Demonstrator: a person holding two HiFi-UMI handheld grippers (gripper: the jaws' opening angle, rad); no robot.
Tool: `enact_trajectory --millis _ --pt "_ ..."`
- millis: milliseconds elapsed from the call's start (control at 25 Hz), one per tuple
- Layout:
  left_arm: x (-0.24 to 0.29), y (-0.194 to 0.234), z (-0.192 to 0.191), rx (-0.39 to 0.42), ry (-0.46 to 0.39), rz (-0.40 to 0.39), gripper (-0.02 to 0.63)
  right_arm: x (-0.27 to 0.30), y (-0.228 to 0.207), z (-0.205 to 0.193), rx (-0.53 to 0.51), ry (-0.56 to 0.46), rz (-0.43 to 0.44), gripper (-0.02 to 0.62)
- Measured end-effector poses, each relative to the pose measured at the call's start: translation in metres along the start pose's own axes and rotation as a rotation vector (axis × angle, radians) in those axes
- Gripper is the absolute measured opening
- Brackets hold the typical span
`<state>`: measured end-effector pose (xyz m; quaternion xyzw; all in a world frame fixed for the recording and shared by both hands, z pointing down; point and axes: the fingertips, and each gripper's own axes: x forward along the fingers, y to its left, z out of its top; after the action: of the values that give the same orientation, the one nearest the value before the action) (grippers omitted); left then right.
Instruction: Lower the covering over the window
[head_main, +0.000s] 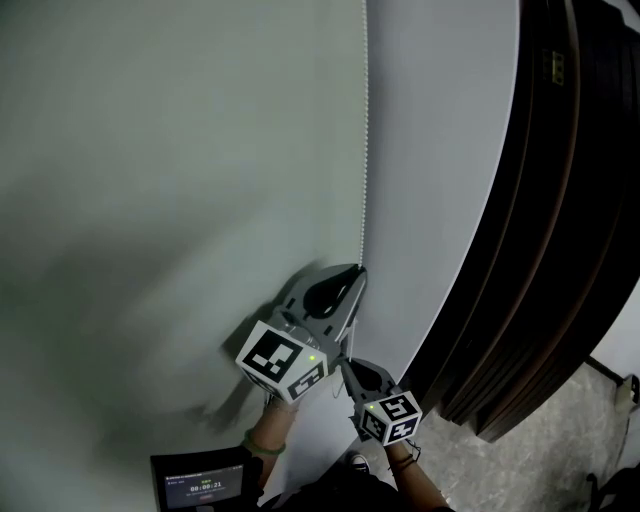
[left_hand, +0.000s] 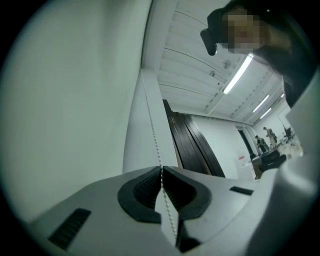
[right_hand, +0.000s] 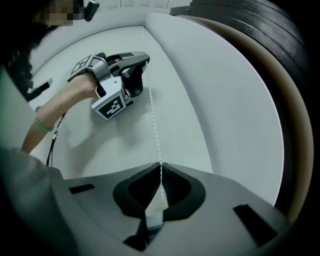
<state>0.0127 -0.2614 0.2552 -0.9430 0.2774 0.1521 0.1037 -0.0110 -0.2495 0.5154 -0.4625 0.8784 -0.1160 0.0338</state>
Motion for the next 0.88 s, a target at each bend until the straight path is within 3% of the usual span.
enact_trajectory --millis 120,200,360,480,560,720,880 --pt "-0.005 0.0 -0.023 -0.041 0.07 -0.014 0.008 -0.001 -0.003 -0.024 -0.01 0.092 -0.01 0.015" --pt "-0.009 -0.002 -0.059 -0.043 0.144 -0.013 0.008 -0.006 -0.009 -0.055 -0.002 0.166 -0.028 0.015" --pt "-0.035 -0.011 -0.133 -0.128 0.247 0.009 0.006 -0.023 -0.019 -0.132 0.023 0.312 -0.07 0.015" --pt "-0.054 -0.016 -0.197 -0.129 0.375 0.042 0.006 -0.042 -0.025 -0.187 0.01 0.474 -0.058 0.015" --pt "-0.068 -0.015 -0.225 -0.167 0.401 0.078 0.006 -0.059 -0.026 -0.205 0.01 0.514 -0.054 0.015" --pt "-0.08 -0.004 -0.237 -0.175 0.409 0.121 0.005 -0.065 -0.033 -0.162 0.052 0.378 -0.047 0.018" --pt "-0.079 -0.005 -0.237 -0.184 0.403 0.112 0.005 -0.043 -0.027 -0.047 0.006 0.14 0.012 0.069"
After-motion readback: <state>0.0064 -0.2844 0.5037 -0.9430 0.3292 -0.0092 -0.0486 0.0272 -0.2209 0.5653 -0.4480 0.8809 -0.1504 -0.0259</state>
